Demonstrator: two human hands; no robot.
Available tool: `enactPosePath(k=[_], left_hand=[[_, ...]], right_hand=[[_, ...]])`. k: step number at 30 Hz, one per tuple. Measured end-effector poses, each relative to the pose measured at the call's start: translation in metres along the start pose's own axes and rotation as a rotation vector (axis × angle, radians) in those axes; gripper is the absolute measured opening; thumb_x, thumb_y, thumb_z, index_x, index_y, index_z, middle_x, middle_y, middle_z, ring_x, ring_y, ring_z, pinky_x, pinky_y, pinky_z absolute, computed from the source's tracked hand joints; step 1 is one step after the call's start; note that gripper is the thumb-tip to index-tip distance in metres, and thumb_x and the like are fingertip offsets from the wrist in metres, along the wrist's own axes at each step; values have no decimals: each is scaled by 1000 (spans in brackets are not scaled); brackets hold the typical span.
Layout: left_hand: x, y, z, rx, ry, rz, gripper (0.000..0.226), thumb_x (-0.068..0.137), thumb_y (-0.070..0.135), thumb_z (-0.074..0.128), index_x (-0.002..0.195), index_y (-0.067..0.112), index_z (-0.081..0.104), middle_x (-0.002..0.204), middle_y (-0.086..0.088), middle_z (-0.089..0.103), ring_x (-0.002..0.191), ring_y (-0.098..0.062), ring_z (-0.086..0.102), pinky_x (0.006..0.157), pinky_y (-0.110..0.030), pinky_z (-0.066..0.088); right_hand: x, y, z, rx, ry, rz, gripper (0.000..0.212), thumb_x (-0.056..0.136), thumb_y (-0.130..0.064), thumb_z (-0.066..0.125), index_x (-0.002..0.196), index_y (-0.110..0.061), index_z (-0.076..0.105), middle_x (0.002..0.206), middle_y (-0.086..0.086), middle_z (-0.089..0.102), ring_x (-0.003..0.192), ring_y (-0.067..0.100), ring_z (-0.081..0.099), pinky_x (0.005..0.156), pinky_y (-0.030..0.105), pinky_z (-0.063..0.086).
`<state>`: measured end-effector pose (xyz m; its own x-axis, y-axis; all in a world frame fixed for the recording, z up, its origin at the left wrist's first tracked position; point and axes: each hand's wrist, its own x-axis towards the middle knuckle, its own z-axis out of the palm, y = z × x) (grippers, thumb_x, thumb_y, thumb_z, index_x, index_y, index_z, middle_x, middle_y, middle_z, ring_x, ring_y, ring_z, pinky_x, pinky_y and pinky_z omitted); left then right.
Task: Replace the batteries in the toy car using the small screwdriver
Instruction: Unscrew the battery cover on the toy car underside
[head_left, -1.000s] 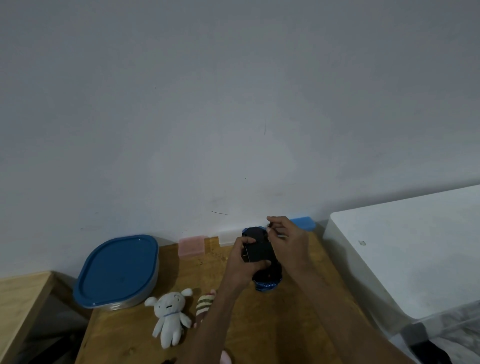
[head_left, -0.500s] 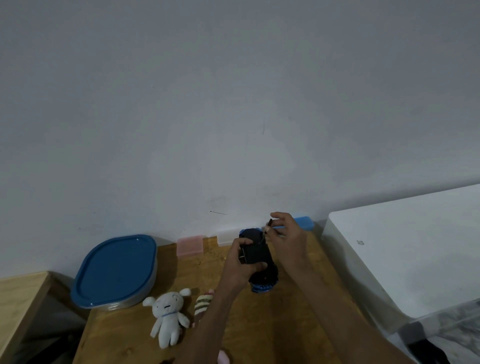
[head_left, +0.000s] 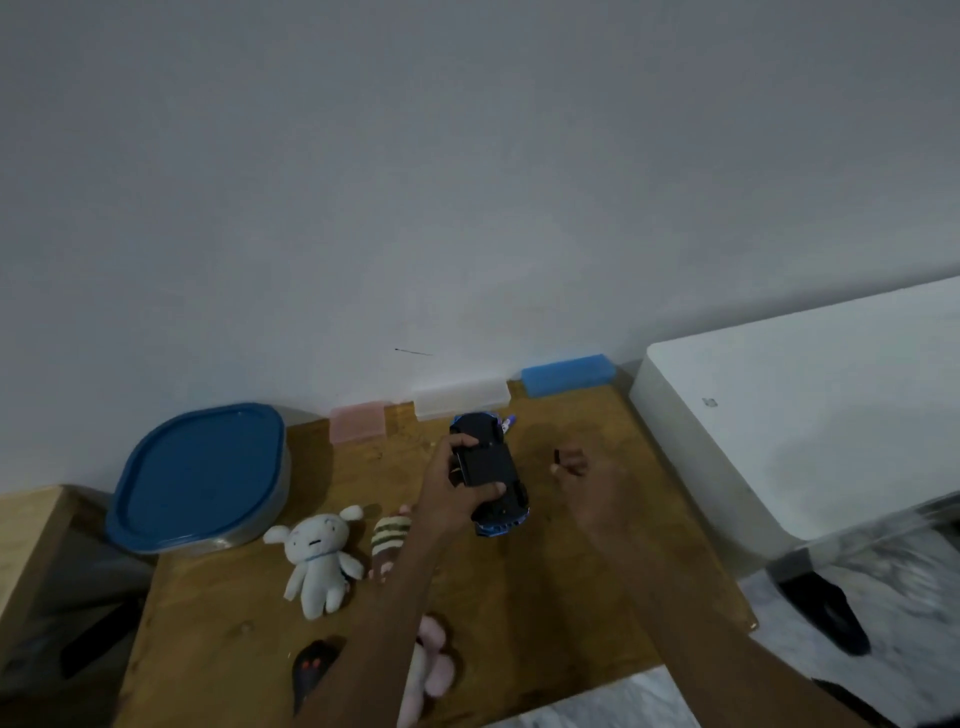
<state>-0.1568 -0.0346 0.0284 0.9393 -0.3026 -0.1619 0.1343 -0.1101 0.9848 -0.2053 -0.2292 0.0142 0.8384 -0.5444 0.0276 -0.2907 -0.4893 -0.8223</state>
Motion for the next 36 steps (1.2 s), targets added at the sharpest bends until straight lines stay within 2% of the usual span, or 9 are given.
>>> enactPosePath(k=[2, 6, 10, 15, 20, 26, 28, 31, 36], left_hand=[[-1, -11, 2, -8, 5, -30, 53, 79, 0, 81, 115, 25, 53, 126, 2, 59, 111, -19, 62, 81, -41, 62], [-1, -29, 6, -23, -25, -54, 53, 80, 0, 80, 118, 22, 51, 126, 2, 58, 110, -19, 62, 73, -27, 61], [-1, -43, 10, -31, -25, -71, 55, 78, -3, 81, 119, 20, 52, 125, 1, 58, 110, -17, 61, 71, -25, 60], [-1, -51, 11, -36, -22, -63, 55, 77, -4, 82, 116, 23, 53, 130, -3, 57, 112, -20, 61, 72, -26, 60], [-1, -47, 5, -66, -21, -71, 56, 77, -5, 80, 117, 23, 52, 128, -3, 59, 111, -23, 62, 73, -29, 60], [-2, -39, -4, -59, -7, -52, 56, 78, -4, 80, 118, 24, 52, 129, 0, 58, 111, -23, 62, 71, -30, 61], [-2, -40, -8, -46, 4, -42, 57, 78, -3, 80, 117, 27, 53, 130, -1, 57, 112, -24, 62, 72, -31, 61], [-3, -44, -13, -33, 11, -9, 57, 78, -3, 80, 115, 31, 54, 131, -1, 58, 114, -25, 61, 81, -39, 62], [-6, -54, -24, -32, 33, 5, 59, 76, -7, 78, 113, 31, 54, 126, -1, 60, 111, -25, 63, 81, -36, 61]], right_hand=[[-9, 24, 9, -72, -32, 47, 18, 85, -7, 77, 102, -6, 75, 97, 6, 75, 85, 12, 65, 76, 19, 47], [-24, 66, 24, -159, -130, 132, 10, 84, -3, 74, 93, -6, 78, 92, 9, 77, 89, 23, 72, 82, 33, 59], [-35, 85, 30, -267, -199, 134, 17, 87, 1, 67, 100, -3, 78, 98, 10, 76, 90, 23, 70, 75, 23, 51], [-39, 91, 32, -314, -230, 161, 18, 87, 5, 60, 91, -2, 76, 89, 13, 74, 83, 28, 70, 73, 38, 59], [-30, 62, 28, -259, -130, 240, 11, 90, -15, 71, 98, -14, 78, 93, 4, 76, 85, 20, 70, 68, 20, 46], [2, -12, 33, 116, -105, 29, 13, 90, -19, 74, 102, -22, 76, 95, -9, 73, 89, 5, 67, 77, 17, 53], [8, -29, 36, 86, -226, -54, 18, 91, -19, 72, 109, -22, 75, 97, -9, 72, 88, 1, 65, 76, 13, 51], [11, -35, 46, -3, -393, -126, 27, 90, -21, 74, 117, -20, 74, 107, 4, 74, 97, 14, 69, 85, 30, 59], [3, -34, 65, -58, -451, -139, 30, 89, -19, 75, 119, -20, 73, 105, 8, 72, 95, 19, 67, 87, 34, 59]])
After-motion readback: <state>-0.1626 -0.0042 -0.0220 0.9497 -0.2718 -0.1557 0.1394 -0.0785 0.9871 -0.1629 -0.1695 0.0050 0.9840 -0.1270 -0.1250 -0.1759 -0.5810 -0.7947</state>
